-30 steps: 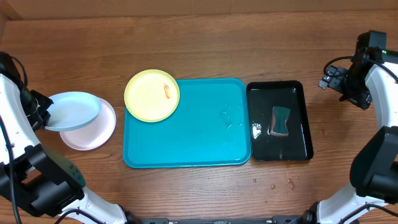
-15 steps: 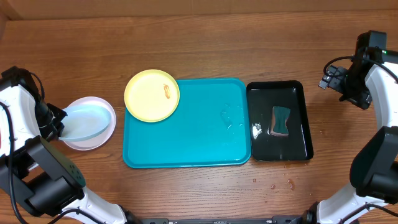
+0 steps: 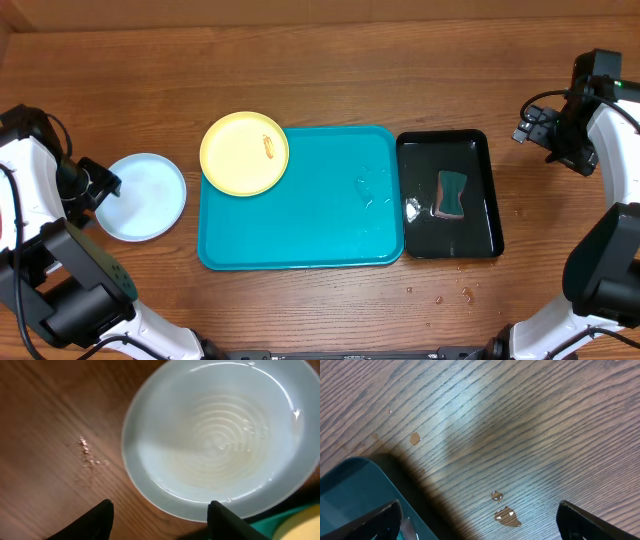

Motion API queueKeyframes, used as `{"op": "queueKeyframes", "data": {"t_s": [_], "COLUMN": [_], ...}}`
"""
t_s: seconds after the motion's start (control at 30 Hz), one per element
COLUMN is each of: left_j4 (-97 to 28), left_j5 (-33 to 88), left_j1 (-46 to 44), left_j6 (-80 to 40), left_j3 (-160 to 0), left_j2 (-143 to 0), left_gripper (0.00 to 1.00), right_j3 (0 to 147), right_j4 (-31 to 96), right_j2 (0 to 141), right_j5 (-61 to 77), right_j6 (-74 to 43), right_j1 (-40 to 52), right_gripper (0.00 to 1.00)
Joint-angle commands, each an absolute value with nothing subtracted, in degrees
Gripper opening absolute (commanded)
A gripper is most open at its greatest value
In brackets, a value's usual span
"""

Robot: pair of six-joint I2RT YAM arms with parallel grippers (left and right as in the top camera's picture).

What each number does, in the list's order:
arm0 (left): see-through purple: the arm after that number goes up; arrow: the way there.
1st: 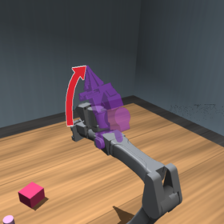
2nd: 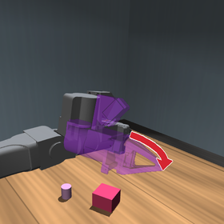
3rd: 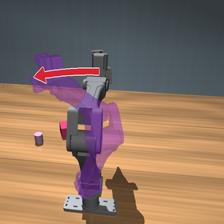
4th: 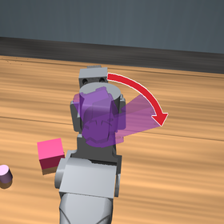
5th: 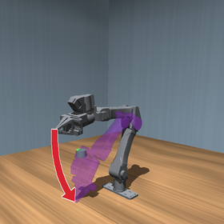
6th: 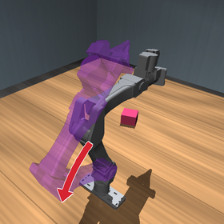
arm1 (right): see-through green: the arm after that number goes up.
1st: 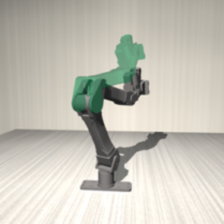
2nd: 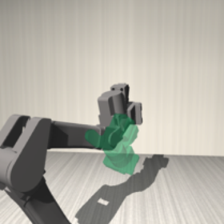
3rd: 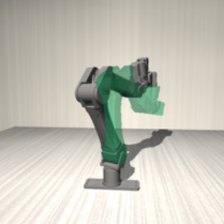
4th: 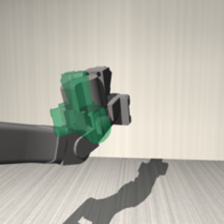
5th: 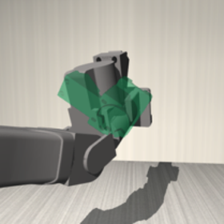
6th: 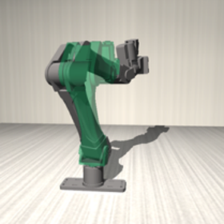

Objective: Clean dirty plates on tray and stack at the side
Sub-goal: 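Move left gripper to yellow plate rim and grip it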

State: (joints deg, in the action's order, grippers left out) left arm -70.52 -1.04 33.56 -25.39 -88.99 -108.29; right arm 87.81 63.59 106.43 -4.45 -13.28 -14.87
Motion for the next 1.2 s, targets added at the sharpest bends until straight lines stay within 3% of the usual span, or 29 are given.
{"op": "queueKeyframes", "data": {"t_s": [0.0,0.43,0.5,0.87,1.17], "left_j4": [-70.02,-64.84,-63.61,-55.92,-47.68], "left_j5": [5.13,5.37,5.37,2.72,1.67], "left_j1": [31.38,14.33,11.49,8.25,8.27], "left_j6": [-20.27,-15.84,-15.84,-15.81,-15.81], "left_j3": [-88.86,-88.86,-88.86,-85.49,-79.68], "left_j2": [-108.44,-108.44,-108.44,-108.47,-108.47], "left_gripper": [0.61,0.64,0.71,0.37,0.3], "right_j3": [88.36,88.36,88.36,88.36,88.36], "right_j4": [63.26,63.26,63.29,63.26,63.26], "right_j2": [105.56,105.56,105.56,105.56,105.56], "right_j5": [-4.4,-4.4,-4.4,-4.4,-4.4], "right_j6": [-13.52,-13.54,-13.52,-13.52,-13.52], "right_j1": [-14.85,-14.85,-14.85,-14.85,-14.85], "right_gripper": [1.0,1.0,1.0,1.0,1.0]}}
